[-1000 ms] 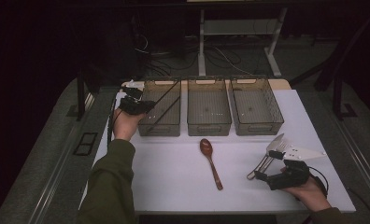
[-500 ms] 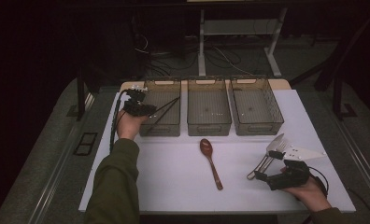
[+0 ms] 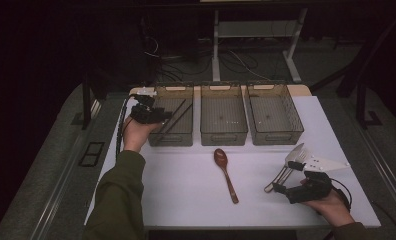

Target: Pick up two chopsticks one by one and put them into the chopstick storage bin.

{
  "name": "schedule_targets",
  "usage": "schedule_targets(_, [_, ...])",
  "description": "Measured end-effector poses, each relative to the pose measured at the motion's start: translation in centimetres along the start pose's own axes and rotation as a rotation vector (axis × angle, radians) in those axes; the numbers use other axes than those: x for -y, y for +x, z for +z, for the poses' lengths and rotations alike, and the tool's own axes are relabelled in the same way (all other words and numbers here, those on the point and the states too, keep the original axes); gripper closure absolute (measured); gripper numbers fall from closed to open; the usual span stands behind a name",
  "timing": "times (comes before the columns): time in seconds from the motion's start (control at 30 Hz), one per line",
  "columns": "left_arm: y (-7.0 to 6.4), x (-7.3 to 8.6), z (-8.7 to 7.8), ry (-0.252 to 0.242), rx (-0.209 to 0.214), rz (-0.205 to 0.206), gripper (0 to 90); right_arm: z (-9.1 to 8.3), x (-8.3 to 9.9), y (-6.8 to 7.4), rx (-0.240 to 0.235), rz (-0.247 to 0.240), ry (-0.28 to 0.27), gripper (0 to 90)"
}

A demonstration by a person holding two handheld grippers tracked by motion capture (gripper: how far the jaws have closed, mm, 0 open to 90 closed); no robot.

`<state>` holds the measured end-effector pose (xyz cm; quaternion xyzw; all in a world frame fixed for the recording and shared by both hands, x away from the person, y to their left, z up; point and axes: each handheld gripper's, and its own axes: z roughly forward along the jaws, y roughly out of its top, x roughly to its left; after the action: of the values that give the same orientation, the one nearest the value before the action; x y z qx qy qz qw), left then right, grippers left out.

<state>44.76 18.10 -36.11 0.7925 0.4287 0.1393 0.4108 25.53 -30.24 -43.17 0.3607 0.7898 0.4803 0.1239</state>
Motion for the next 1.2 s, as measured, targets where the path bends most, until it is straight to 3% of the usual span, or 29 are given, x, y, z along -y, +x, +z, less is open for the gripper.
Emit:
schedule_targets(0.27, [-1.9,-0.1,-1.4,-0.056,0.066,0.05,44.3,0.1,0.0,-0.1,-0.001,0.009,0.002,0.0])
schedule_targets(0.5, [-3.8,1.0,-2.8,-0.087,0.106,0.089,38.6,0.1,0.0,-0.1,-0.001,0.008,0.001,0.0])
schedule_targets(0.87, [-6.2,3.3,-4.3,-0.124,0.139,0.127,32.4,0.1,0.0,-0.1,-0.001,0.008,0.001,0.0])
schedule_targets(1.2, [-7.6,6.4,-4.2,-0.126,0.144,0.141,29.0,0.0,0.0,-0.1,0.001,0.011,0.001,0.0])
